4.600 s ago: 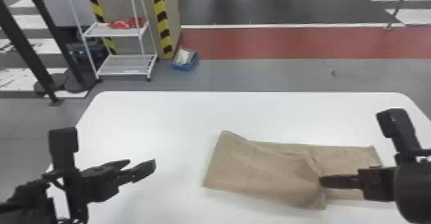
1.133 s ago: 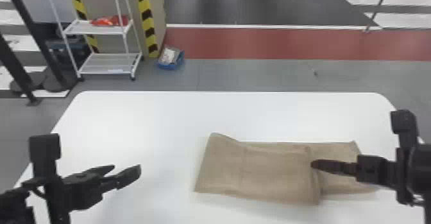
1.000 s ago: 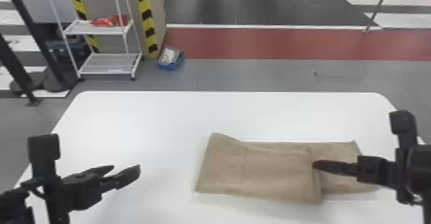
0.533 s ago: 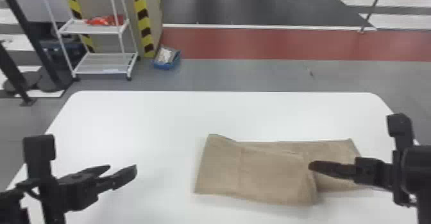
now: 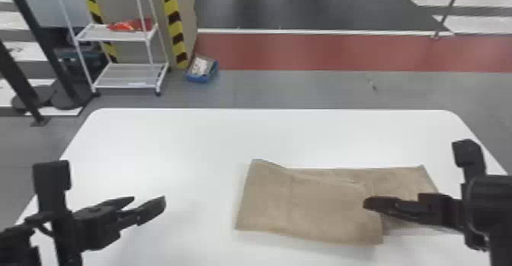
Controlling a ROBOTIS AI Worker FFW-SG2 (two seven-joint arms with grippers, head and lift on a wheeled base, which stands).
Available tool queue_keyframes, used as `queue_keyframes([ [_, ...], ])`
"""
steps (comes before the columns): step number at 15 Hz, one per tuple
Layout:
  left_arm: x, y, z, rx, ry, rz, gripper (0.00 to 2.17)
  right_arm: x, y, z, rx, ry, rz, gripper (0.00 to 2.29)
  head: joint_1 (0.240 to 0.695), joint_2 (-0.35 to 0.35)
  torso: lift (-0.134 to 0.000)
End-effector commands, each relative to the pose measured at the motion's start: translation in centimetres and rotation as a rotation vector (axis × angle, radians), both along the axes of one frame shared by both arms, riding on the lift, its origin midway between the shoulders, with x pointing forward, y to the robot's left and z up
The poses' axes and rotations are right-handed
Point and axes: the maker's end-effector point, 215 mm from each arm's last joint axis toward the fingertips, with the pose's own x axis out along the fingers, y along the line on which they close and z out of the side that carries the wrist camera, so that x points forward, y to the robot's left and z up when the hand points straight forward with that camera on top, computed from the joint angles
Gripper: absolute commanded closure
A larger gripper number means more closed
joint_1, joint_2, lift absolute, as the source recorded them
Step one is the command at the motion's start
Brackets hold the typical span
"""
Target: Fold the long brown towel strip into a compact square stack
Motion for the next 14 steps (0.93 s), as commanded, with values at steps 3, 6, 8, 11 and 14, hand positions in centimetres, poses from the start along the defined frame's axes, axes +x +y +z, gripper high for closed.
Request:
queue_keyframes([
  [3,-0.15,0.35,-0.11,0.003,0.003,0.005,0.14,0.12,0.89,0.01,0.002,0.001,0.019,0.59,0.695,0.013,-0.124],
  [6,-0.18,0.25,-0.18,0.002,0.003,0.002,0.14,0.06,1.21,-0.19,0.002,0.006,0.024,0.77,0.695,0.020,-0.124],
  [8,-0.21,0.33,-0.25,0.002,0.004,0.004,0.14,0.06,1.14,-0.17,0.004,0.005,0.021,0.77,0.695,0.024,-0.124],
  [11,-0.25,0.36,-0.30,0.003,0.004,0.002,0.14,0.04,1.25,-0.20,0.001,0.007,0.024,0.76,0.695,0.024,-0.124],
  [14,-0.40,0.77,-0.29,-0.002,0.004,0.007,0.14,0.16,0.64,0.13,-0.007,0.014,0.002,0.57,0.695,0.025,-0.124],
])
